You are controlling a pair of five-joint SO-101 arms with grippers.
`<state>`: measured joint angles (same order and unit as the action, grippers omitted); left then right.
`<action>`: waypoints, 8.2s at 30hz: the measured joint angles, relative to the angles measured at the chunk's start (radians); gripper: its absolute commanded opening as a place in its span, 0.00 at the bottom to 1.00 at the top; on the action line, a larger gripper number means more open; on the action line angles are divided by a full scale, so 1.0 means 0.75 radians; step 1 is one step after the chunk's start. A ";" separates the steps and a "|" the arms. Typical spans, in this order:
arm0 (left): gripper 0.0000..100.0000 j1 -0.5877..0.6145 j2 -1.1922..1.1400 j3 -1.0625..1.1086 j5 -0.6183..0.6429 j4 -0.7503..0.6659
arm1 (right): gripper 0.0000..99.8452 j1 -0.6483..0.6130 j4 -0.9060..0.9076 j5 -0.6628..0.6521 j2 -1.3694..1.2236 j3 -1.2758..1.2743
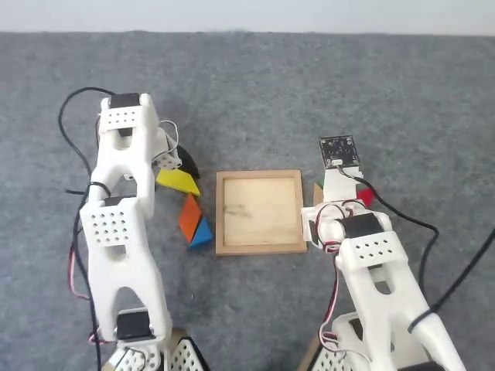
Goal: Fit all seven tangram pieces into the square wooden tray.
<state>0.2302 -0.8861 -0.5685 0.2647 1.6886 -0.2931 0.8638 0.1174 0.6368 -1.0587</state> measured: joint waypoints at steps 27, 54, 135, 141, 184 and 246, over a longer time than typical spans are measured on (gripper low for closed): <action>0.34 -0.002 -0.053 -0.143 -0.106 0.020 | 0.32 0.000 0.000 0.000 0.000 0.000; 0.36 0.020 -0.219 -0.391 -0.178 0.055 | 0.32 0.000 0.000 0.000 0.000 0.000; 0.20 0.031 -0.096 -0.213 -0.055 0.039 | 0.32 0.000 0.000 0.000 0.000 0.000; 0.15 0.010 -0.090 -0.215 -0.055 0.043 | 0.32 0.000 0.000 0.000 0.000 0.000; 0.09 -0.473 0.008 -0.188 -0.012 0.045 | 0.32 0.000 0.000 -0.016 0.000 0.000; 0.01 -0.687 0.839 0.685 -0.006 -0.241 | 0.32 0.119 -0.002 -0.018 0.000 0.008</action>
<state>-0.2854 -0.2570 -0.0545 0.2601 1.5075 -0.2041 0.8623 0.1036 0.6368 -1.0526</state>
